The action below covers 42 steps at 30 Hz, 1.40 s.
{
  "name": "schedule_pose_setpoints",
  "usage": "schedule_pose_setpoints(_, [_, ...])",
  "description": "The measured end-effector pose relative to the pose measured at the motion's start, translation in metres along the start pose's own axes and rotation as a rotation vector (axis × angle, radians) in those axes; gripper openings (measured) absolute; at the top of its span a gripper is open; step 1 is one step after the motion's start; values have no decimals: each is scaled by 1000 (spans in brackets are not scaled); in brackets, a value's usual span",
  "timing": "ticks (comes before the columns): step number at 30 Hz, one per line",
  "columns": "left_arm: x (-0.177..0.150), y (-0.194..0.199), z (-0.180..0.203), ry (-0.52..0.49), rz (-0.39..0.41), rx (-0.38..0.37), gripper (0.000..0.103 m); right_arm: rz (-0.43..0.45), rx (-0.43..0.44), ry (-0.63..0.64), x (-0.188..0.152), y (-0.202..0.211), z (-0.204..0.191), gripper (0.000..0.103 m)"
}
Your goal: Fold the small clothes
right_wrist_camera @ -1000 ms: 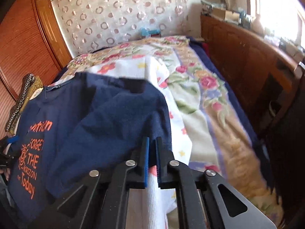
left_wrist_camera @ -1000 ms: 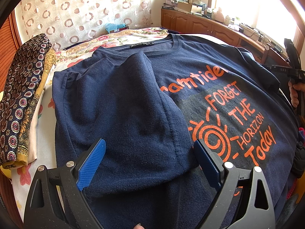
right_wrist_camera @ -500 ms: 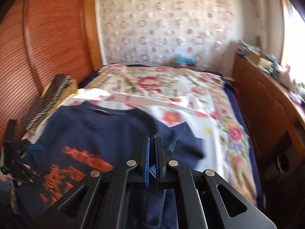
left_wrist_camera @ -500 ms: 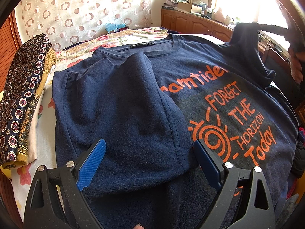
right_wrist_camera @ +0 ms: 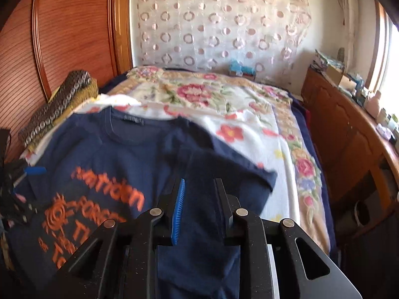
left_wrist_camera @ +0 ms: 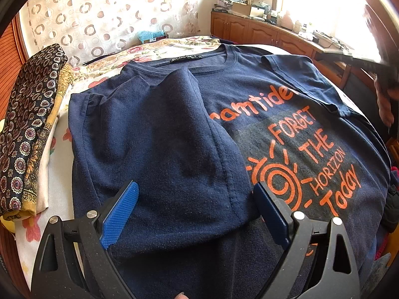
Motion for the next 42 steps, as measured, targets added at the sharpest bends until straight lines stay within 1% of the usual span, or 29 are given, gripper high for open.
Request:
schedule_pose_setpoints(5, [0,1,0,2,0,2,93,-40,-9,-18,-15,-21,9,24])
schedule_pose_setpoints(7, [0,2,-2,8,1,12,93,-60,-11,-34,-18,-32,16,28])
schedule_pose_setpoints(8, [0,4,-4,16,4,13,93,-72,-12,-40,-19,-37,17,29])
schedule_pose_setpoints(10, [-1,12,-9,38,35,25,93,-99,-2,-43,-21,-46,17,29])
schedule_pose_setpoints(12, [0,25,-15,62,75,30,93,-118,-21,-29,-25,-53,15,29])
schedule_pose_setpoints(13, [3,34,-19,81,100,29,93,-103,-27,-17,-24,-51,15,30])
schedule_pose_setpoints(15, [9,46,-28,101,139,25,93,-102,-28,-10,-21,-53,12,32])
schedule_pose_setpoints(17, [17,59,-39,118,173,38,94,-102,-26,-3,-19,-55,9,35])
schedule_pose_setpoints(19, [28,67,-53,126,187,68,93,-101,-22,2,-20,-55,8,37])
schedule_pose_setpoints(22, [44,72,-71,146,197,79,93,-100,-23,3,-21,-59,8,37])
schedule_pose_setpoints(24, [53,70,-82,165,183,75,94,-99,-24,3,-20,-59,7,38])
schedule_pose_setpoints(27, [71,56,-97,180,139,64,93,-99,-22,3,-23,-58,9,38])
schedule_pose_setpoints(32, [87,29,-115,179,79,102,82,-93,-15,5,-32,-53,13,39])
schedule_pose_setpoints(34, [91,15,-121,173,51,122,74,-91,-12,4,-33,-52,14,40])
schedule_pose_setpoints(35, [92,7,-126,173,34,134,73,-91,-10,4,-33,-52,15,40])
schedule_pose_setpoints(37, [94,-6,-135,181,2,148,65,-91,-8,5,-33,-52,16,41])
schedule_pose_setpoints(41, [94,-22,-153,216,-24,152,64,-91,-6,7,-33,-53,18,41])
schedule_pose_setpoints(42, [93,-24,-154,213,-30,152,62,-91,-4,7,-33,-53,18,42])
Point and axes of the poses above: each gripper's, at about its wrist camera, not at the fingertips, and y roughly against the way its jaws point, z to its right, x to its top, the point moved 3 cm from there along -y, roughly the way its jaws point, and after that the axes turned 3 degrees about -x, right-handed, at the moved point
